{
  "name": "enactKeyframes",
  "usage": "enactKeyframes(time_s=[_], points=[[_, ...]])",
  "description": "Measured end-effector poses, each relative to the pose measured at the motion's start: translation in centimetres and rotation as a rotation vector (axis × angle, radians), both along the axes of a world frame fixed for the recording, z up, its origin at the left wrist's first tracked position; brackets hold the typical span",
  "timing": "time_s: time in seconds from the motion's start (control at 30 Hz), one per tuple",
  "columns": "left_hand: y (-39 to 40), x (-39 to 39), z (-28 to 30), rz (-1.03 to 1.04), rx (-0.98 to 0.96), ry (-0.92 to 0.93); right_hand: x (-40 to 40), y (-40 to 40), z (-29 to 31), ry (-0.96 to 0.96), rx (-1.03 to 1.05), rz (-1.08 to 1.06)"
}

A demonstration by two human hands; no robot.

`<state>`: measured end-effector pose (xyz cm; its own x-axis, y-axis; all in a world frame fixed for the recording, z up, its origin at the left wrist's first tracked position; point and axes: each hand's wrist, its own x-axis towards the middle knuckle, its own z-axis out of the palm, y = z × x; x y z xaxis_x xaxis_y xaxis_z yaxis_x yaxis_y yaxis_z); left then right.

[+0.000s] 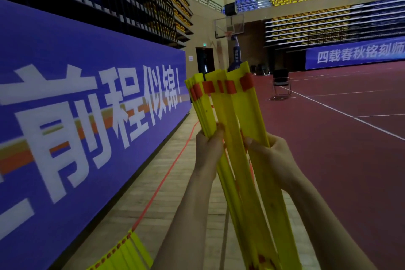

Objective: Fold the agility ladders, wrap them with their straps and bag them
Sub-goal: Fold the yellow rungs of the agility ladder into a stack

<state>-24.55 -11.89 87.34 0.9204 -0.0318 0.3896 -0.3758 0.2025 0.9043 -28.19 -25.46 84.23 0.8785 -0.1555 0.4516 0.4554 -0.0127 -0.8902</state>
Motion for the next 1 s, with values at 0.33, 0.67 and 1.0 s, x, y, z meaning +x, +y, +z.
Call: enactKeyframes(time_s=[0.33,0.67,1.0], points=[[-0.8,-0.3,-0.6,-0.221,0.138,-0.095,0.7,0.7,-0.3,-0.032,-0.174,-0.035],[-1.3,0.3,-0.8,-0.144,0.055,-0.031,1.4,4.6,-1.2,-0.162,-0.366,-0.400],[-2.2,-0.1,0.9,-0.209,0.148,-0.106,1.6,2.5,0.8,-0.041,-0.312,-0.213]])
